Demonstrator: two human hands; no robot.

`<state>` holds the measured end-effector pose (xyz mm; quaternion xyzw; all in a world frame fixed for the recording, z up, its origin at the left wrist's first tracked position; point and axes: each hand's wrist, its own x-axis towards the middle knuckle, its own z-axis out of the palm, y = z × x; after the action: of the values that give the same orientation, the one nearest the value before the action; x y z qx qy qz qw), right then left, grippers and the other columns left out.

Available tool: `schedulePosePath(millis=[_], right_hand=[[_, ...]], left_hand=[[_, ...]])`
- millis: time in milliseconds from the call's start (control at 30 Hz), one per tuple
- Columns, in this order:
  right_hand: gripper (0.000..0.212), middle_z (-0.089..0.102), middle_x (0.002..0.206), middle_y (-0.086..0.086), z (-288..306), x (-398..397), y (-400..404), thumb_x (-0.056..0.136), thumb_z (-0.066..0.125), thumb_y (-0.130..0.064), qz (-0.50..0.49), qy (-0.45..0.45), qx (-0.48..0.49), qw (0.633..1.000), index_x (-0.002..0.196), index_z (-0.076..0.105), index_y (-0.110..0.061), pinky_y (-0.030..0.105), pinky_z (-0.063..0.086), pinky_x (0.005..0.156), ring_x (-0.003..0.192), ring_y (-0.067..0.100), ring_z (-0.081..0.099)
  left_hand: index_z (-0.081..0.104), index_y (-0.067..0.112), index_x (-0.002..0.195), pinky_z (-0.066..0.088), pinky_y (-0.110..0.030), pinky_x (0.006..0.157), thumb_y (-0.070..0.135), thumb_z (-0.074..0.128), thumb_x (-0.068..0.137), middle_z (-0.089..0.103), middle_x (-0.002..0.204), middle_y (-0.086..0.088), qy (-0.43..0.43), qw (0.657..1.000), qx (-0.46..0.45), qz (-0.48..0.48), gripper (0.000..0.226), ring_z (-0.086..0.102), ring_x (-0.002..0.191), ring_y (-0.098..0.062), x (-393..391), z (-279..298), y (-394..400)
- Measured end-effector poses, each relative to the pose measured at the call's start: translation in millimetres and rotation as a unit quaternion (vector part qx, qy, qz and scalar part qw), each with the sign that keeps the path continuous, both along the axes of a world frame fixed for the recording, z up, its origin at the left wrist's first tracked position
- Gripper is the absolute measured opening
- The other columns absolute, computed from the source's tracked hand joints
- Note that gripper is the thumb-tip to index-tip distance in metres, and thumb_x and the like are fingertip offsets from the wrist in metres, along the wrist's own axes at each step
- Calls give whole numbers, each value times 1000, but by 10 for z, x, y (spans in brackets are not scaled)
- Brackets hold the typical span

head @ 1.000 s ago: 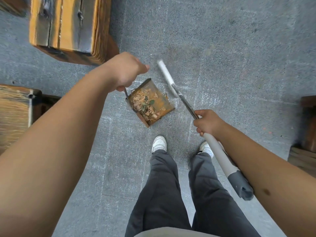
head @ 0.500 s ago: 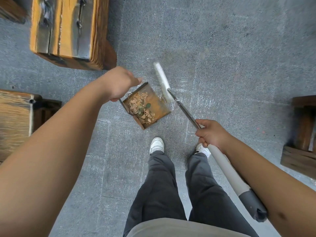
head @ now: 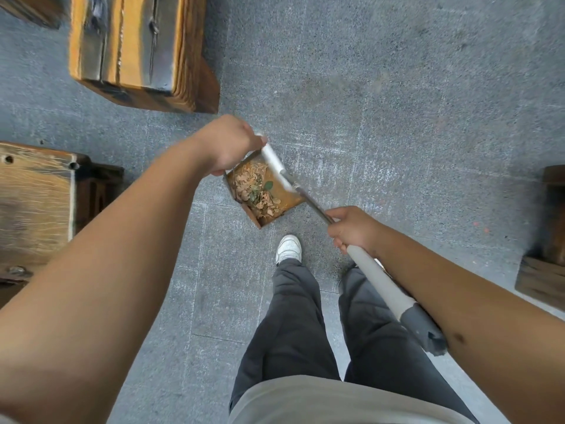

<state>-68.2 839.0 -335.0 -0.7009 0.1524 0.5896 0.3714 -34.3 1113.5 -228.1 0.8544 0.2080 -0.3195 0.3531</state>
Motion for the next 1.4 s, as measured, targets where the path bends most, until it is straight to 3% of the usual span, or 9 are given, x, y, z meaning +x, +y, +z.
schedulePosePath(millis=[200,333,467,633,900,1033,1167,1300,1400], right_hand=[[67,56,53,2,299,-144,-255,76,56,5,-77,13,21,997,138,47,-17,22,37,36,38,15,45],[64,54,68,9,382,-14,-361,81,56,8,-115,-6,5,993,140,44,-14,21,36,35,36,13,45],[64,54,71,10,325,90,-347,82,56,7,-91,-30,-21,995,141,41,-12,20,37,34,33,12,47],[61,56,68,12,162,86,-263,82,56,4,-49,-50,-36,997,140,44,-12,21,39,35,33,13,48],[55,56,66,13,15,-167,-87,82,56,3,14,-46,-41,998,135,51,-12,21,39,35,39,17,48],[47,58,62,9,20,-446,115,80,52,2,84,-53,-23,995,124,61,-14,21,40,37,41,18,51],[52,53,57,9,95,-649,198,81,51,5,54,22,10,998,130,53,-10,20,38,36,37,15,47],[62,53,42,-4,289,-634,19,81,50,5,44,47,27,998,139,46,-14,20,37,36,34,12,45],[58,52,54,4,466,-549,-101,81,51,6,34,29,34,998,135,52,-16,22,35,37,40,17,43]], left_hand=[[37,14,54,24,-30,46,33,53,93,30,46,-2,3,1000,16,-26,46,28,40,-18,-101,135,-62],[33,14,57,20,-28,44,33,53,92,27,45,-1,14,1000,4,-16,45,26,39,-16,-224,189,-38],[33,16,52,21,-28,45,34,56,90,27,31,8,16,1000,-6,12,47,24,28,-8,-355,202,74],[32,16,52,22,-30,51,36,58,88,26,42,4,22,999,3,35,49,23,39,-15,-593,138,203],[28,18,54,21,-32,52,34,60,87,22,45,2,50,996,-8,75,49,20,39,-16,-834,-7,317],[28,19,51,21,-32,54,35,61,87,22,47,1,52,996,5,75,51,20,43,-18,-943,-61,334],[27,19,53,21,-33,55,34,60,87,21,47,2,37,996,11,79,49,20,44,-17,-957,-88,299],[28,19,52,21,-32,52,32,59,88,22,46,3,23,996,-9,89,49,19,39,-15,-958,-54,310],[32,19,49,23,-28,51,33,60,87,25,42,7,8,996,-28,83,49,22,37,-12,-988,-5,311]])
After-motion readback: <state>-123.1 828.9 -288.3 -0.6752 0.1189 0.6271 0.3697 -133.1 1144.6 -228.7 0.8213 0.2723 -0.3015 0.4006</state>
